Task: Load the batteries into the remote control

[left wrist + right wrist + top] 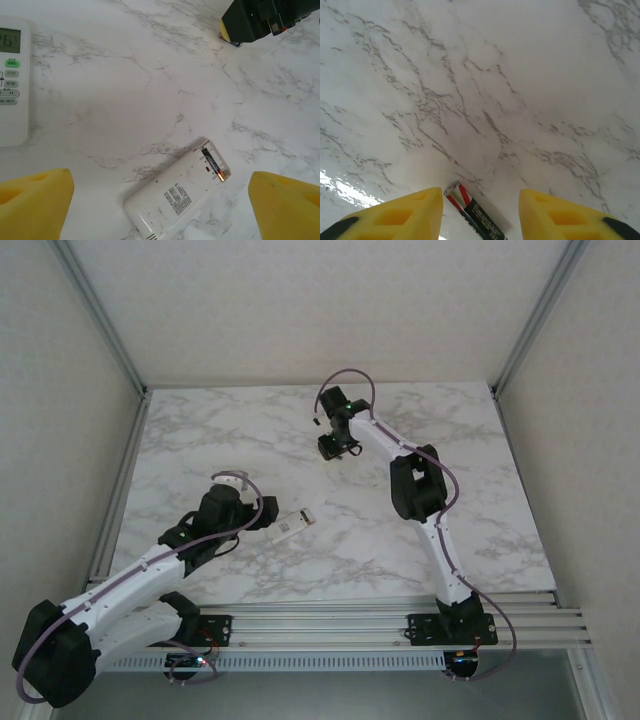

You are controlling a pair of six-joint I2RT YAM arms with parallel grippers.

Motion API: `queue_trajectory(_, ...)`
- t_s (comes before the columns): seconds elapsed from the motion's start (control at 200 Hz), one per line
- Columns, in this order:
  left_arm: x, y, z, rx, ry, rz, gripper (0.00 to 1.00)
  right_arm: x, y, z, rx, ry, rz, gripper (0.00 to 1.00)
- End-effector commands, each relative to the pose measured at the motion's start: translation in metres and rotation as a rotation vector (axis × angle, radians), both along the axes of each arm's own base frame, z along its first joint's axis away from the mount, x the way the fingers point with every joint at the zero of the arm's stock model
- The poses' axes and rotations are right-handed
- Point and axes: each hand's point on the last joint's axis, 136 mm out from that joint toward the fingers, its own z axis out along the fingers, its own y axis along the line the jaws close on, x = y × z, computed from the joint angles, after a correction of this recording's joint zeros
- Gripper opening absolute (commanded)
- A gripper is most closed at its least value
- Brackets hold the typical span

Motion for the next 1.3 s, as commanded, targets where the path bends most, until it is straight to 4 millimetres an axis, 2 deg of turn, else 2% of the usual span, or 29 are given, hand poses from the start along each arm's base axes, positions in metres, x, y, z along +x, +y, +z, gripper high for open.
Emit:
queue_trajectory(0.0, 0.004, 0.001, -0.002, 0.004, 0.000, 0.011, 0.90, -0.007, -0.002, -0.009, -0.016, 0.056, 0.052, 0.40)
queue_trajectory(0.085, 0.005, -0.003, -0.001, -0.010, -0.003, -0.003, 0.91, -0.012, -0.001, -0.017, -0.007, 0.091, 0.051, 0.31)
queue_trajectory(0.18, 0.006, -0.004, -0.002, -0.016, 0.000, 0.001, 0.91, -0.014, -0.003, -0.024, -0.018, 0.106, 0.045, 0.16)
queue_trajectory(0.265, 0.007, -0.005, -0.005, -0.013, 0.011, 0.006, 0.92, -0.015, -0.005, -0.020, -0.026, 0.103, 0.042, 0.05)
queue_trajectory(0.345, 0.008, -0.006, -0.009, -0.006, 0.028, 0.005, 0.94, -0.016, -0.005, -0.001, -0.002, 0.086, 0.017, 0.00)
queue_trajectory(0.451, 0.009, -0.006, -0.012, -0.001, 0.049, 0.012, 0.95, -0.032, 0.006, 0.046, 0.171, 0.078, -0.080, 0.00)
queue_trajectory(0.556, 0.010, -0.007, -0.011, -0.012, 0.057, 0.020, 0.95, -0.071, 0.021, 0.078, 0.452, 0.090, -0.200, 0.00)
queue_trajectory(0.636, 0.011, -0.008, -0.008, -0.028, 0.058, 0.030, 0.95, -0.104, 0.025, 0.081, 0.525, 0.072, -0.232, 0.00)
queue_trajectory(0.776, 0.011, -0.005, -0.011, -0.028, 0.079, 0.054, 0.98, -0.150, 0.040, 0.074, 0.505, 0.065, -0.179, 0.00)
queue_trajectory(0.866, 0.010, -0.002, -0.015, -0.020, 0.095, 0.072, 1.00, -0.169, 0.054, 0.066, 0.495, 0.066, -0.131, 0.00)
queue_trajectory(0.896, 0.009, -0.002, -0.015, -0.022, 0.097, 0.076, 1.00, -0.169, 0.053, 0.063, 0.487, 0.058, -0.135, 0.00)
queue_trajectory(0.921, 0.009, -0.001, -0.015, -0.024, 0.098, 0.080, 0.99, -0.178, 0.062, 0.061, 0.482, 0.062, -0.111, 0.00)
queue_trajectory(1.126, 0.008, -0.001, -0.015, -0.045, 0.097, 0.089, 1.00, -0.184, 0.082, 0.042, 0.472, 0.072, -0.069, 0.00)
queue_trajectory(1.297, 0.008, 0.000, -0.013, -0.033, 0.099, 0.089, 1.00, -0.188, 0.084, 0.021, 0.426, 0.084, -0.050, 0.01)
